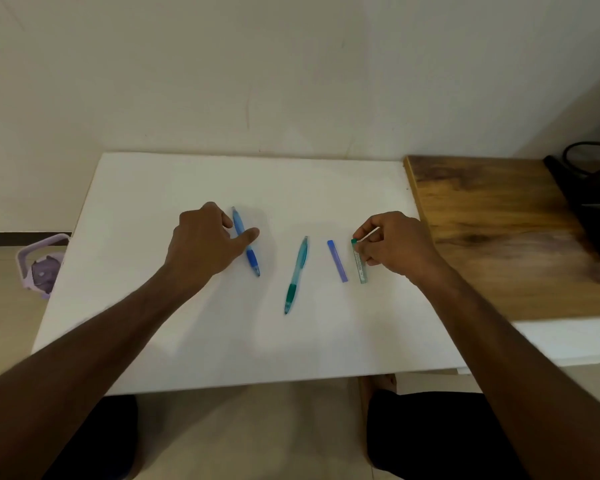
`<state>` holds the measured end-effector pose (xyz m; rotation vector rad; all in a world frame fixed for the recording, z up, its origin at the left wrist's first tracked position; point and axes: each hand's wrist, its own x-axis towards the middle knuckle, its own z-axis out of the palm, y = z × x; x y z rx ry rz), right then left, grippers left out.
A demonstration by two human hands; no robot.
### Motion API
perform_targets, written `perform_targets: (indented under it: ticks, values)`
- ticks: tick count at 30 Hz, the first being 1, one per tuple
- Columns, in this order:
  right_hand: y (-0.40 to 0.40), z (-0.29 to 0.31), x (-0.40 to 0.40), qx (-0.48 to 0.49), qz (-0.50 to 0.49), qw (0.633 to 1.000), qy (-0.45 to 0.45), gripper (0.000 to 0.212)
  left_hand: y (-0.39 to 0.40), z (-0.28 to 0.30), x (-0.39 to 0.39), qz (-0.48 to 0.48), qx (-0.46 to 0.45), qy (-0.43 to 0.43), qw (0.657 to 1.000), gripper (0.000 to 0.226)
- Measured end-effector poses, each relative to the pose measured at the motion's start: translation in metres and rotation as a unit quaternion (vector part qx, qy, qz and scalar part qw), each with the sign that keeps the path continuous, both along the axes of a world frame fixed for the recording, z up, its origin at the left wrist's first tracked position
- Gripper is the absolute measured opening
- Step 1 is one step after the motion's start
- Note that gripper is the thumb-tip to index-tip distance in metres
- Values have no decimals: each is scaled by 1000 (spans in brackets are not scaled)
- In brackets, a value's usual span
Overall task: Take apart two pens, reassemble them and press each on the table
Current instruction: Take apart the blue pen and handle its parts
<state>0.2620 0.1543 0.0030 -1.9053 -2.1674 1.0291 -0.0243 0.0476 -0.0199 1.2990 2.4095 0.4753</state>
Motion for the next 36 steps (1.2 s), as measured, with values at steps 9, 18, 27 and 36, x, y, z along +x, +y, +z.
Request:
perform_targets:
  ticks: [9,18,27,36]
  values:
    - [-9,0,-16,113,37,991,-57,25,-4,-3,2,-5,9,-41,999,42]
    - [-35,7,-62,44,37,984,168,3,-23,24,17,-128,73,-185,972,7]
    - [-47,13,-100,-131,-50,931,338,15,-42,30,19,-160,68,-217,961,17]
    - [-50,5,-119,-250,-46,889,382,23,-58,27,8,-135,98,-172,971,39]
